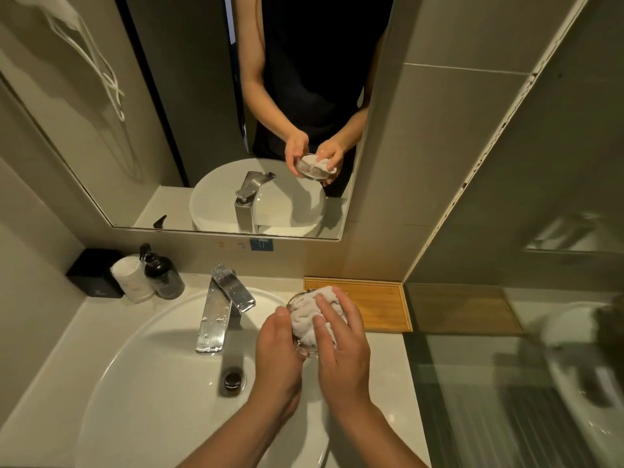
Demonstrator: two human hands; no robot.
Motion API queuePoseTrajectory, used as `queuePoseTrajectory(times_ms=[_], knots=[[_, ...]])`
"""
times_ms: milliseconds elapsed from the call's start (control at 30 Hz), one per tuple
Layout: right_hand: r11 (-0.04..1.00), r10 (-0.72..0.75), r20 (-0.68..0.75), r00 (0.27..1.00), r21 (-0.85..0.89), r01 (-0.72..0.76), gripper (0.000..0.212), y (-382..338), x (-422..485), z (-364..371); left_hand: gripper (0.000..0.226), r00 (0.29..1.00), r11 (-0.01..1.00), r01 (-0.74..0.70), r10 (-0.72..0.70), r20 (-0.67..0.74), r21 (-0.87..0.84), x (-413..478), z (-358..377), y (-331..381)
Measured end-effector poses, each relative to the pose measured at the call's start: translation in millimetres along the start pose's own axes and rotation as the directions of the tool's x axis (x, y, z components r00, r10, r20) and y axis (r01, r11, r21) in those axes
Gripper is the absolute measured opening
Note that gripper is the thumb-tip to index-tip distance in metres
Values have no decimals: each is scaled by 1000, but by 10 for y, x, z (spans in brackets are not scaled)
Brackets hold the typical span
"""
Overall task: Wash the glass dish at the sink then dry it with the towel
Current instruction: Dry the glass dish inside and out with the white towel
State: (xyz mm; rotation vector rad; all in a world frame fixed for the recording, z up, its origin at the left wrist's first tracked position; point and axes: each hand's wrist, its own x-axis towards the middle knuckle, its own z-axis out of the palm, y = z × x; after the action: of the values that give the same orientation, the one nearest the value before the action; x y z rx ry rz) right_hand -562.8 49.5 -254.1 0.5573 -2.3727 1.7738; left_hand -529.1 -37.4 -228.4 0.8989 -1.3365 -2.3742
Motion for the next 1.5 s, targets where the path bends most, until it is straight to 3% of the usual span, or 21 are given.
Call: queuePoseTrajectory(times_ms=[67, 133, 267, 333, 500, 600, 700, 800, 900, 1000, 1100, 1200, 1300, 1400, 1500], knots=[[1000, 21, 14, 1000, 22, -21, 38, -8, 7, 2, 42, 999, 994, 37, -39, -17, -101, 11, -15, -6], [997, 44, 91, 995, 54, -49, 36, 26, 48, -88, 43, 988, 983, 150, -144, 64, -108, 101, -106, 103], [998, -42, 354, 934, -20, 53, 35, 86, 190, -277, 48, 923, 930, 265, -321, 213, 253, 300, -267, 411], [994, -85, 421, 903, -22, 103, 35, 89, 256, -300, 46, 910, 915, 278, -348, 225, 292, 357, -292, 468], [994, -96, 358, 929, -20, 111, 34, 84, 306, -246, 42, 963, 963, 217, -238, 130, 158, 313, -199, 349], [1000, 9, 183, 983, 6, -10, 33, 57, 224, -98, 43, 995, 996, 88, -89, 48, 33, 230, -66, 168], [995, 99, 56, 994, 4, -99, 36, 14, 98, 52, 40, 999, 1000, -11, 10, -49, -21, 136, 14, -30], [997, 73, 151, 986, -18, -72, 37, 73, 98, -49, 42, 990, 991, 131, -130, 48, -25, 211, -111, 67], [996, -19, 383, 924, -72, 50, 37, 143, 217, -263, 45, 919, 932, 303, -340, 197, 197, 334, -263, 359], [991, -59, 494, 867, -77, 111, 36, 120, 299, -341, 43, 884, 889, 350, -418, 209, 296, 382, -288, 477], [993, -68, 421, 905, -62, 104, 35, 104, 312, -308, 42, 921, 921, 307, -351, 168, 240, 354, -241, 452], [1000, 16, 191, 981, -25, -11, 34, 40, 241, -162, 43, 977, 977, 188, -196, 79, 96, 254, -81, 282], [993, 118, 44, 992, 17, -118, 35, -64, 146, 22, 43, 999, 1000, 27, -28, -47, -12, 116, 62, 43], [992, 120, 120, 986, 23, -123, 35, -40, 161, -22, 40, 995, 994, 101, -101, 6, -38, 177, -70, 85], [1000, -10, 346, 938, -5, 13, 35, 51, 286, -237, 39, 950, 957, 257, -277, 148, 138, 330, -256, 357]])
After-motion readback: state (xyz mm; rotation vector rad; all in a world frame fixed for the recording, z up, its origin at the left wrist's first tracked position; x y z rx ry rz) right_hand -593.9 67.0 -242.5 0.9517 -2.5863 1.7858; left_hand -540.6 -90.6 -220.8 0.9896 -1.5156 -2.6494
